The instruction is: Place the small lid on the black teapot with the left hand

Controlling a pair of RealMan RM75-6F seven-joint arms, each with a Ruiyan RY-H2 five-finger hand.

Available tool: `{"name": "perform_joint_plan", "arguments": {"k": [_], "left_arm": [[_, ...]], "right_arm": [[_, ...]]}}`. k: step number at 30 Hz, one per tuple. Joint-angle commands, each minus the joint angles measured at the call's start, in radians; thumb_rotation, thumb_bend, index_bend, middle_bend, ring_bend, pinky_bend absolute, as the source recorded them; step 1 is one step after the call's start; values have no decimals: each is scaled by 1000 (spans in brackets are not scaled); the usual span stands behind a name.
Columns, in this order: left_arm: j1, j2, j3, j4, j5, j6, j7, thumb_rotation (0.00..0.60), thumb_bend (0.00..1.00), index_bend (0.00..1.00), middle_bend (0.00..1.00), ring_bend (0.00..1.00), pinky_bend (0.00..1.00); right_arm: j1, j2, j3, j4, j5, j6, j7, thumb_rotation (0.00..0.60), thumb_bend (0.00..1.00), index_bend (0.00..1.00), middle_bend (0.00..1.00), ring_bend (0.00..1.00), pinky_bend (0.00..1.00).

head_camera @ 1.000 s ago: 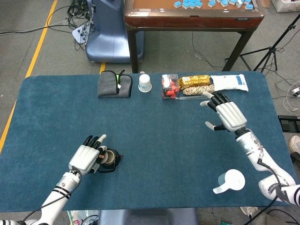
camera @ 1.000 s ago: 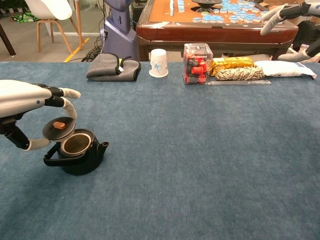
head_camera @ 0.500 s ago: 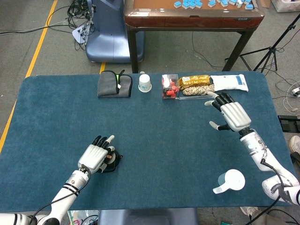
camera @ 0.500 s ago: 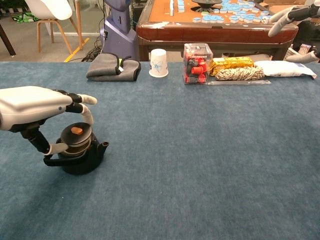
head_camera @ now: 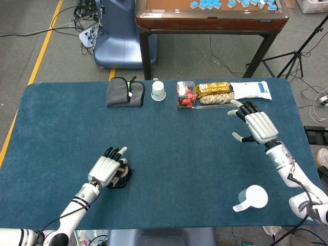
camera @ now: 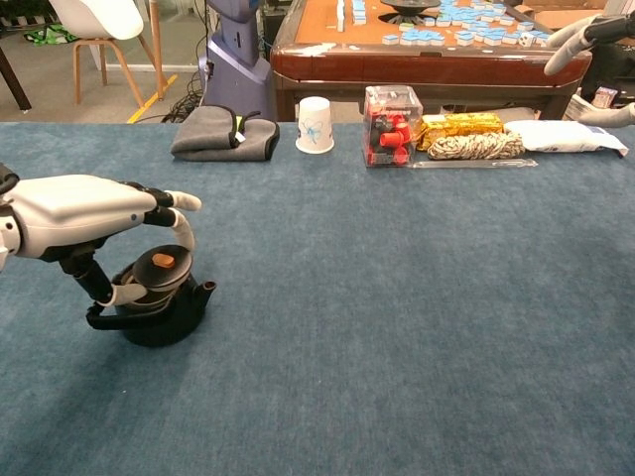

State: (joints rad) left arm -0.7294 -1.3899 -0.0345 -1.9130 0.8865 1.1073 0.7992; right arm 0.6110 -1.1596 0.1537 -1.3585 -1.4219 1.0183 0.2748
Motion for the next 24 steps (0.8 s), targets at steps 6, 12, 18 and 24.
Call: {"name": "perform_joint_plan", "arguments": {"k": [6, 12, 18, 24], "left_arm": [[-4, 13, 11, 4, 7, -1, -13, 600, 344, 287, 0, 0, 0], [-4, 28, 17, -4, 9, 8, -15, 600, 344, 279, 0, 0, 0], [-8, 27, 24, 4, 3, 2, -17, 600, 344, 268, 0, 0, 0], [-5, 32, 31, 15, 11, -1, -35, 600, 344, 261, 0, 0, 0]], "right_arm": [[-4, 10, 5, -18, 7, 7, -16, 600, 291, 265, 97, 97, 38], [-7, 15, 10, -26, 14, 10, -18, 600, 291, 265, 97, 97, 38], [-9, 19, 11, -31, 18, 10, -25, 600, 291, 265, 98, 97, 38], [-10, 23, 14, -40, 22, 9, -28, 600, 291, 265, 97, 97, 38]]}}
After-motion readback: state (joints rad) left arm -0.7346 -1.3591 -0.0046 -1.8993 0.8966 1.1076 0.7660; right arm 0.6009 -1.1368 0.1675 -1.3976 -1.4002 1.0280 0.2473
